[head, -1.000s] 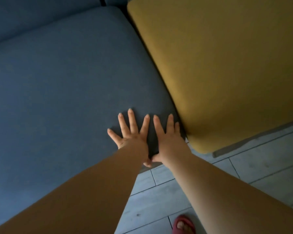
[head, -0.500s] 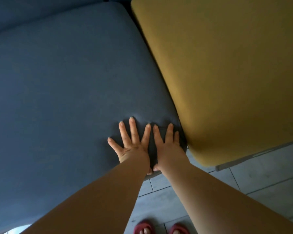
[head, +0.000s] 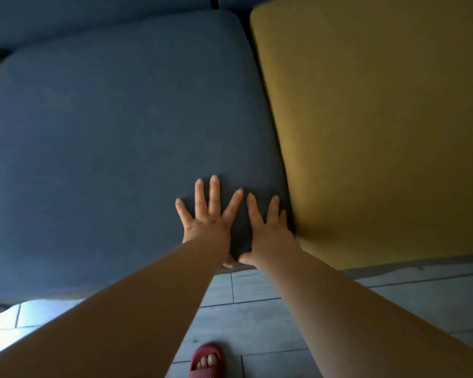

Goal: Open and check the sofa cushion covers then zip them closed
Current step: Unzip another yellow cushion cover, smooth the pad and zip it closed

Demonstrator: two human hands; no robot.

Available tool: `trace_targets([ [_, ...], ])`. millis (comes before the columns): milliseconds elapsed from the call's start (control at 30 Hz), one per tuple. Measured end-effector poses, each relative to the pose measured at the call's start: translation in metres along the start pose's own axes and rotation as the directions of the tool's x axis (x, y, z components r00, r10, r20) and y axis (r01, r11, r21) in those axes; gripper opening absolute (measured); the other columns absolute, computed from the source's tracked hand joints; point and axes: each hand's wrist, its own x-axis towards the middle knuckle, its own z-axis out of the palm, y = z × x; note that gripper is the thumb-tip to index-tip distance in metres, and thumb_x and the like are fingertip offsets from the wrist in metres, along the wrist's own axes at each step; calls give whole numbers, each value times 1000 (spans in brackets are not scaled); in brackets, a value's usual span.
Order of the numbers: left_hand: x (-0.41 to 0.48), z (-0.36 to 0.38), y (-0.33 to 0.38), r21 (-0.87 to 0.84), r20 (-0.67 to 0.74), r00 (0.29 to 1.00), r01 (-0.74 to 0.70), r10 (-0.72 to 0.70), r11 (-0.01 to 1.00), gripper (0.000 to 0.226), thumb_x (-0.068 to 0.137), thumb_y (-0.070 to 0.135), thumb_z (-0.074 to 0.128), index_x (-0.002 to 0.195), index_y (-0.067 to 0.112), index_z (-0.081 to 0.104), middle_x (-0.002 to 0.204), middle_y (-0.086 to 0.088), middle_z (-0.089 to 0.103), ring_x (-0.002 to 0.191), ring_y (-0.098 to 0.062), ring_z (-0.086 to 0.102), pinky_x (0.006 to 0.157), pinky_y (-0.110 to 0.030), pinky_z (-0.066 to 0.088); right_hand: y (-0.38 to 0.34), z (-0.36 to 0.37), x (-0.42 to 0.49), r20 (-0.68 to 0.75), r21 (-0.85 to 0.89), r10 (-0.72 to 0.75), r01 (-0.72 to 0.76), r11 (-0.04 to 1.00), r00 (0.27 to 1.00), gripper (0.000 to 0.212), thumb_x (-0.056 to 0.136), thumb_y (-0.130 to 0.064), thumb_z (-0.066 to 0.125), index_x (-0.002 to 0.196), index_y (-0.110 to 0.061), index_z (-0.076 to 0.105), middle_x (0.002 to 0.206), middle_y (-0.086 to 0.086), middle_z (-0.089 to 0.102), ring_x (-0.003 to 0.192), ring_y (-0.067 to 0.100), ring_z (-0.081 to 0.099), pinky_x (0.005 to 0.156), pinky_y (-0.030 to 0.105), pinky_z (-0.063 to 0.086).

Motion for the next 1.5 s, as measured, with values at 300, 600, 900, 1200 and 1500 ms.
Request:
trace_targets([
  [300, -41, -31, 160, -254, -151, 985, -116, 79, 960, 129, 77, 69, 59, 137, 14, -41, 141, -9, -52, 133, -27, -42, 116, -57, -7, 137, -80, -66, -275, -395, -329, 206, 895, 903, 112, 74, -50, 76, 156, -25, 4, 164, 10, -5, 150, 33, -6, 114, 58, -3],
  [600, -31, -31, 199, -259, -153, 988, -58, 18, 964, 140, 73, 54, 76, 134, 18, -46, 147, -14, -43, 139, -33, -31, 116, -44, -9, 209, -102, -53, 3, -519, -190, 165, 839, 982, 126, 78, -54, 73, 147, -31, -30, 155, 15, -35, 143, 50, -20, 115, 63, 3],
  [900, -2, -24, 196, -208, -138, 987, -108, 80, 972, 132, 77, 53, 72, 139, 16, -38, 153, -16, -33, 145, -34, -18, 117, -42, 7, 201, -80, -30, -54, -562, -152, 95, 822, 987, 112, 87, -52, 65, 148, -30, -26, 157, 22, -26, 140, 58, -13, 114, 66, 8],
  [1200, 4, -22, 198, -199, -141, 986, -111, 83, 974, 131, 76, 52, 73, 143, 15, -33, 153, -17, -32, 145, -34, -17, 118, -42, 8, 201, -72, -24, -61, -539, -144, 88, 837, 988, 111, 86, -53, 64, 150, -30, -23, 156, 23, -26, 139, 59, -15, 113, 68, 4],
  [1500, -37, -49, 261, -272, -198, 979, -3, -53, 962, 133, 74, 74, 58, 140, 12, -38, 143, -13, -48, 135, -32, -39, 117, -52, -9, 253, -106, -52, -114, -340, -374, 318, 885, 920, 110, 85, -55, 64, 151, -30, -20, 161, 3, -23, 148, 33, -16, 117, 62, 2],
])
